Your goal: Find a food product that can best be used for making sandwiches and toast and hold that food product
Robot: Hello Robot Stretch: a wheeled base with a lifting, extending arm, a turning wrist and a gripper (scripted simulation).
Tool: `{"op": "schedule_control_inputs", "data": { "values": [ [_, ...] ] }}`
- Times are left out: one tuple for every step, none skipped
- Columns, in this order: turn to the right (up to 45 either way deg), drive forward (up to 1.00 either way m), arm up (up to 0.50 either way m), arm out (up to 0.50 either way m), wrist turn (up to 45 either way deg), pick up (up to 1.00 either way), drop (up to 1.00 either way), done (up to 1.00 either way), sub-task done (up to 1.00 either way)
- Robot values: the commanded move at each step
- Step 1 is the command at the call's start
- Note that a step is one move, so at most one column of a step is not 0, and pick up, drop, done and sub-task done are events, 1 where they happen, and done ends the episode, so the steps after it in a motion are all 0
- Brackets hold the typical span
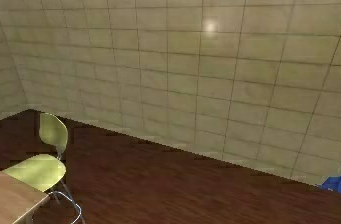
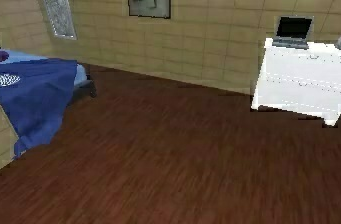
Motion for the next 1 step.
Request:
{"op": "schedule_control_inputs", "data": {
  "values": [
    [0.0,0.55,0.00,0.00,0.0,0.00,0.00,0.00,0.00]
  ]
}}
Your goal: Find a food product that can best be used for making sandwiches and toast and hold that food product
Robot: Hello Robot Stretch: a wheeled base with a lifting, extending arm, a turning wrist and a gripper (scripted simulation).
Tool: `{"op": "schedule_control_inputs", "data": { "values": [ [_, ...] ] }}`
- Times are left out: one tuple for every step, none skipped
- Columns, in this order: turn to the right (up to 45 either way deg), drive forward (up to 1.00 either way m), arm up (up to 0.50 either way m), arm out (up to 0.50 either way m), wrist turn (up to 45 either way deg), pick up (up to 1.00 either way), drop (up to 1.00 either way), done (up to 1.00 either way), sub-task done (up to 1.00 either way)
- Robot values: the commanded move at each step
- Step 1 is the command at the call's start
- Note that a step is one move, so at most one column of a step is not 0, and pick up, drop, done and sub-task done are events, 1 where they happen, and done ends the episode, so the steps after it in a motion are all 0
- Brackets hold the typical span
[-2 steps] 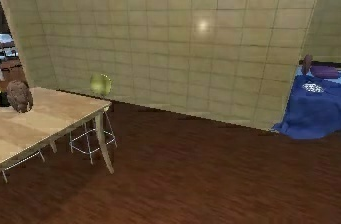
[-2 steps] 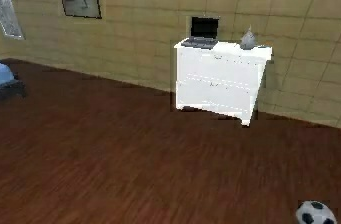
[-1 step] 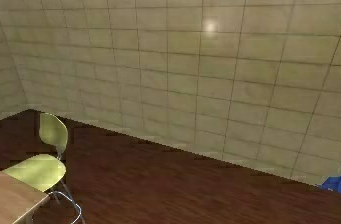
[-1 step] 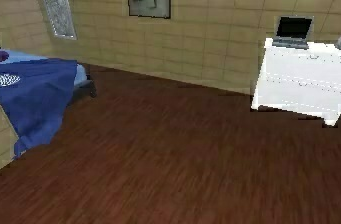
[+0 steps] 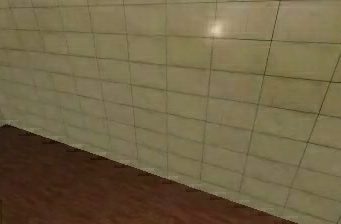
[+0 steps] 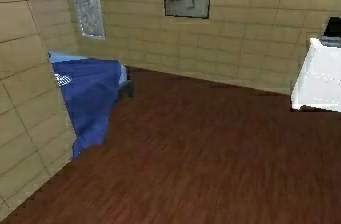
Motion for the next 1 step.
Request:
{"op": "schedule_control_inputs", "data": {
  "values": [
    [-15.0,0.00,0.00,0.00,0.0,0.00,0.00,0.00,0.00]
  ]
}}
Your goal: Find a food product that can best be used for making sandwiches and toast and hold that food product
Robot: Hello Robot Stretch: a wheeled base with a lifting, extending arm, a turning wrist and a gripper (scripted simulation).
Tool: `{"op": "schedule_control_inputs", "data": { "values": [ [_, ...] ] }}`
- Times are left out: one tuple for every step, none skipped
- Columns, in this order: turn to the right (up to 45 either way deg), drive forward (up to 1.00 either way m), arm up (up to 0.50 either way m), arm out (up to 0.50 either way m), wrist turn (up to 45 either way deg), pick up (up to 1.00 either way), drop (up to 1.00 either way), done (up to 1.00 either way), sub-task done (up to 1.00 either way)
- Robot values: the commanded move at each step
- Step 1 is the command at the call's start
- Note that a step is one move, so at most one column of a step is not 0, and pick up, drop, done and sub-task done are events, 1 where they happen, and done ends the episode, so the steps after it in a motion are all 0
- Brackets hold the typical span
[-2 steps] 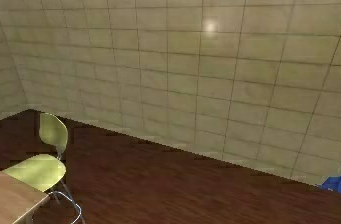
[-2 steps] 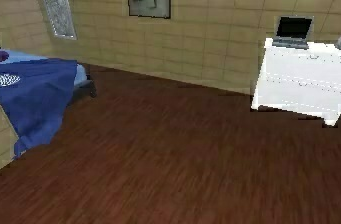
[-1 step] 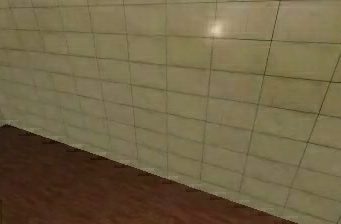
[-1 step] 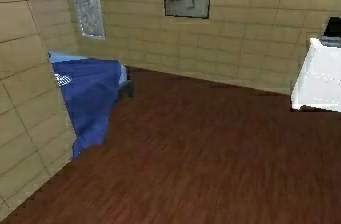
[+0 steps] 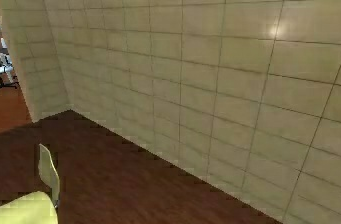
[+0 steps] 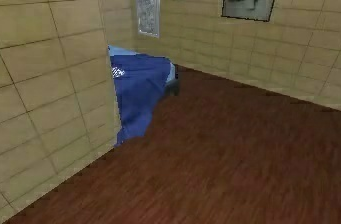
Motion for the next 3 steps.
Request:
{"op": "schedule_control_inputs", "data": {
  "values": [
    [0.0,1.00,0.00,0.00,0.0,0.00,0.00,0.00,0.00],
    [-6.0,0.00,0.00,0.00,0.0,0.00,0.00,0.00,0.00],
    [0.0,0.30,0.00,0.00,0.0,0.00,0.00,0.00,0.00]
  ]
}}
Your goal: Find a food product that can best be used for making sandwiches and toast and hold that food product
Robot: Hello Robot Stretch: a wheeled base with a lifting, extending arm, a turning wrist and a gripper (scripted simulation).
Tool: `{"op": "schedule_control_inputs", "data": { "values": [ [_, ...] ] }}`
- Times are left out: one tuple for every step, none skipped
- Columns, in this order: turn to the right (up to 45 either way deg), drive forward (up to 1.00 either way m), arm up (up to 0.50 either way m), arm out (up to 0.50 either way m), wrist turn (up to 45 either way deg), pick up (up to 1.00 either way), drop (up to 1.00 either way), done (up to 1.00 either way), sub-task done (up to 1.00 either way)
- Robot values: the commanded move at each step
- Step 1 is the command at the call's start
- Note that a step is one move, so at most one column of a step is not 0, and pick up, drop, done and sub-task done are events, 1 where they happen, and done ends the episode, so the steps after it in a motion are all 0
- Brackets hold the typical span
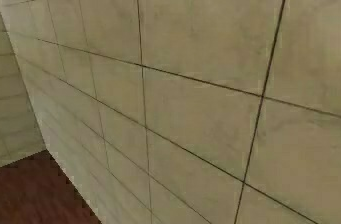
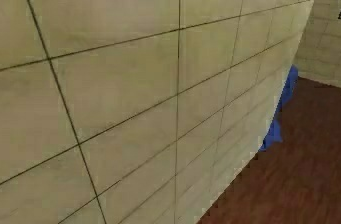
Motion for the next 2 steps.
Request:
{"op": "schedule_control_inputs", "data": {
  "values": [
    [-45.0,0.00,0.00,0.00,0.0,0.00,0.00,0.00,0.00],
    [0.0,0.45,0.00,0.00,0.0,0.00,0.00,0.00,0.00]
  ]
}}
